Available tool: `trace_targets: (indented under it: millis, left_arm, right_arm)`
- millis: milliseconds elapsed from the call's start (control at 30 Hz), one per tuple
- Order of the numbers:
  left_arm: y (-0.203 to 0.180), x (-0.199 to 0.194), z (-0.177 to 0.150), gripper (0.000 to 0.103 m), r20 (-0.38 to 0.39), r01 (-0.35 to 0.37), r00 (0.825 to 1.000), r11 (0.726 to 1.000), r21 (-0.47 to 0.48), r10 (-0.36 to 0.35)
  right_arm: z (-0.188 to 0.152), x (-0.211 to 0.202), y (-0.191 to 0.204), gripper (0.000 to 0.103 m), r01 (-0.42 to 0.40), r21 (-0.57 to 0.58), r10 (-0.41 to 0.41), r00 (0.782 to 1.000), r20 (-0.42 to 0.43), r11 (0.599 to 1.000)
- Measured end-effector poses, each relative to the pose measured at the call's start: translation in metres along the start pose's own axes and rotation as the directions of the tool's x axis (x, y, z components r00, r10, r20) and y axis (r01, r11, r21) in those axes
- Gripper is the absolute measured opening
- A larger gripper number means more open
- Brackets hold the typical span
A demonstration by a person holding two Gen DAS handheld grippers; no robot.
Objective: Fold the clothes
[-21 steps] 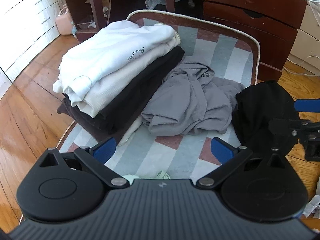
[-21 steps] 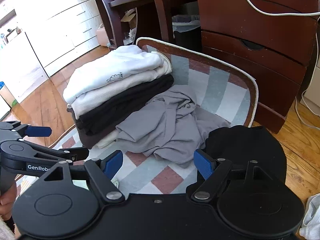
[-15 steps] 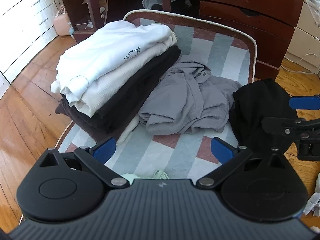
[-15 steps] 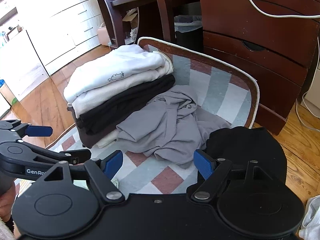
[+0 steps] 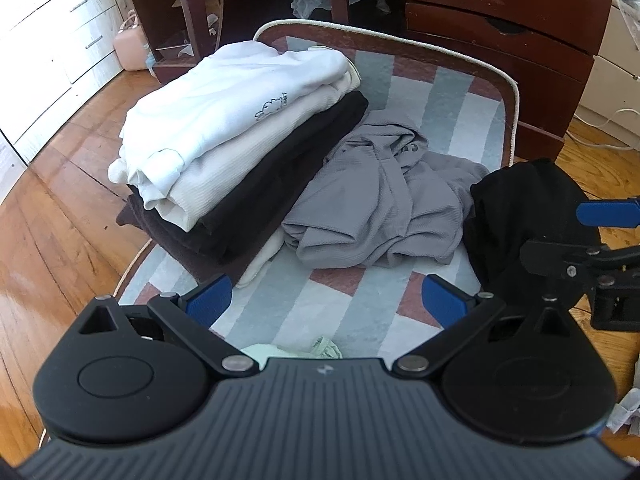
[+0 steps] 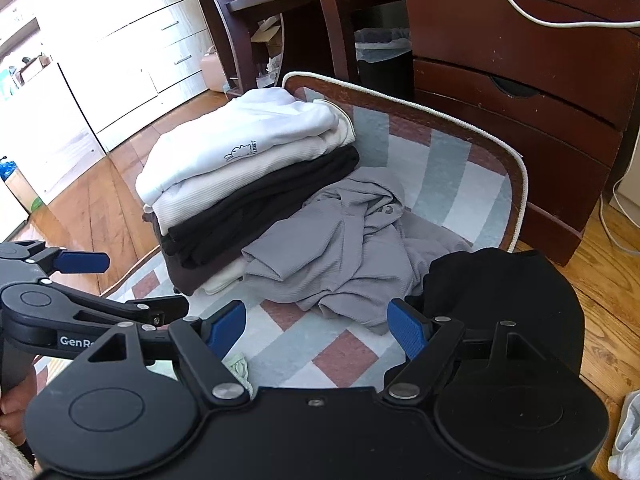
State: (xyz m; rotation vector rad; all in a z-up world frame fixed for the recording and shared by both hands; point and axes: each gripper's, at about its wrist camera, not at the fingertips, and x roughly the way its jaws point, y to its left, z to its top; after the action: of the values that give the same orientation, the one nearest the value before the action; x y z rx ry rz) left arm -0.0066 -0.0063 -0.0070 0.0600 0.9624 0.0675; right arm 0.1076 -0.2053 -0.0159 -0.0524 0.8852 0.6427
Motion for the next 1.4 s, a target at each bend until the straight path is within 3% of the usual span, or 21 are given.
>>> trace_targets:
  millis: [500, 700, 1400]
  left_arm:
    - [-0.0017, 0.0, -0.0043, 0.103, -0.006, 0.009, 1.0, 1.0, -0.008, -0.009]
    - [0.0003, 0.0006, -0.0049, 0.103, -0.004, 0.01, 1.0, 1.0, -0.017, -0.01]
    - [-0.0013, 0.0014, -0.0035, 0.103, -0.015, 0.004, 1.0, 1.0, -0.022, -0.004]
  right_arm:
    - [-0.0013, 0.0031, -0.0047, 0.082, 0.005, 0.018, -0.005, 1.0, -0.004, 1.0]
    - [0.0002, 0.0025, -0.0032, 0.082, 0.043, 0.01, -0.043, 0.999, 0.016, 0.999]
    - [-0.0016, 0.0044, -0.0018, 0.082, 0.034, 0.005, -0.034, 0.999, 0.006, 0.999]
